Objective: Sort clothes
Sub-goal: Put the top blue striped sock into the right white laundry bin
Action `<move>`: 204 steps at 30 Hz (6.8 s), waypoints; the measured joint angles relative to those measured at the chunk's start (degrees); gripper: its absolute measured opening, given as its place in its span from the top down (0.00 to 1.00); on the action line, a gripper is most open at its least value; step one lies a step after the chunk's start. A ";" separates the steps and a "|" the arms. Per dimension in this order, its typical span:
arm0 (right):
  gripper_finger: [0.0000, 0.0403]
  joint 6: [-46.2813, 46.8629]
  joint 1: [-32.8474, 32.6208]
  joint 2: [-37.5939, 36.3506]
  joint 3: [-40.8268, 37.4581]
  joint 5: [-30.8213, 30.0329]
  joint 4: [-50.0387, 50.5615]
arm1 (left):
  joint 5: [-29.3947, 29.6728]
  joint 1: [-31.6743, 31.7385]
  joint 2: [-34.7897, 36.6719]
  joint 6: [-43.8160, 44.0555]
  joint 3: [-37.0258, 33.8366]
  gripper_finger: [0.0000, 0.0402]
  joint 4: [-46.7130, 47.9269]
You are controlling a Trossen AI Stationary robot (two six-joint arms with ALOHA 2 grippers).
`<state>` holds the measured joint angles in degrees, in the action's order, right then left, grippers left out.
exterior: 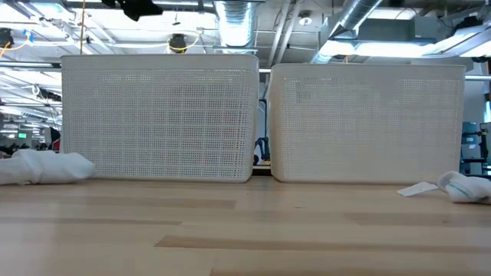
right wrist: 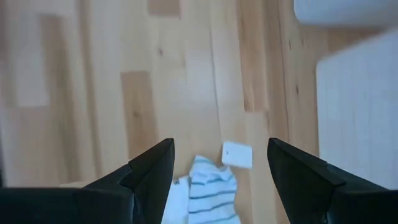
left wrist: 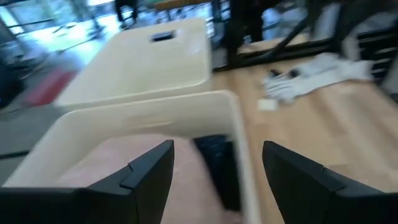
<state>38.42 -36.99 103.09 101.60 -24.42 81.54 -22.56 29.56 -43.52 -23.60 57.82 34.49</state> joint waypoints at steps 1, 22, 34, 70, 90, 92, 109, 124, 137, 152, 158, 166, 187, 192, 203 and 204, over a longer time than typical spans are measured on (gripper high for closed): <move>0.32 1.21 0.00 0.02 -1.34 0.02 0.08 | -1.48 -0.55 0.29 0.30 0.00 0.41 0.21; 0.32 22.24 -1.80 -5.70 -31.63 4.76 -15.33 | -3.15 -23.24 0.34 0.69 0.07 0.41 0.95; 0.32 32.39 -7.41 -16.35 -49.52 5.10 -29.82 | -2.32 -26.23 -1.79 0.98 0.07 0.41 3.50; 0.98 18.86 0.41 -16.57 -58.71 4.78 -44.70 | 1.23 -31.09 -5.21 3.97 0.07 0.41 3.69; 1.00 -18.68 8.01 -16.55 -37.21 -2.10 -51.50 | 6.09 -33.84 -5.86 4.65 0.04 0.41 2.42; 1.00 -24.56 8.81 -16.55 -35.47 -2.19 -54.95 | 6.09 -33.88 -6.62 4.19 0.04 0.41 0.21; 1.00 -45.38 13.15 -16.57 -30.19 0.44 -68.49 | 9.97 -38.08 -24.05 -8.10 0.00 0.41 -25.22; 1.00 -50.52 16.04 -16.57 -30.19 4.28 -72.84 | 12.06 -38.44 -30.67 -9.66 0.00 0.44 -35.98; 0.99 -49.08 16.57 -16.57 -30.19 4.28 -72.38 | 12.61 -38.71 -30.63 -13.65 0.00 0.97 -37.65; 0.70 -37.87 14.87 -16.57 -30.19 -0.26 -62.18 | 14.11 -36.50 -30.63 -20.51 0.07 0.99 -46.39; 0.57 -27.45 11.36 -16.57 -30.19 -1.33 -54.48 | 14.14 -31.98 -30.63 -22.25 0.09 1.00 -53.57; 0.51 -17.02 4.73 -16.68 -31.22 -2.45 -51.59 | 9.38 -23.21 -32.35 -19.20 2.15 1.00 -59.65; 0.53 -6.93 -3.58 -16.55 -31.78 -11.57 -45.68 | 7.66 -15.77 -55.84 -17.63 24.29 1.00 -56.04; 0.53 -5.84 -5.77 -16.55 -31.78 -14.25 -45.74 | 10.36 -12.47 -61.87 -16.40 30.78 1.00 -55.10; 0.53 -5.23 -8.00 -16.55 -31.78 -16.31 -45.81 | 10.35 -7.22 -73.80 -8.87 45.40 0.80 -33.85; 0.53 -5.23 -8.02 -16.55 -31.78 -16.33 -45.79 | 10.25 -7.28 -74.34 -7.91 46.55 0.74 -31.10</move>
<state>33.19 -45.01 86.54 69.82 -40.75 35.75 -12.32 22.29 -117.86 -31.52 104.37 3.39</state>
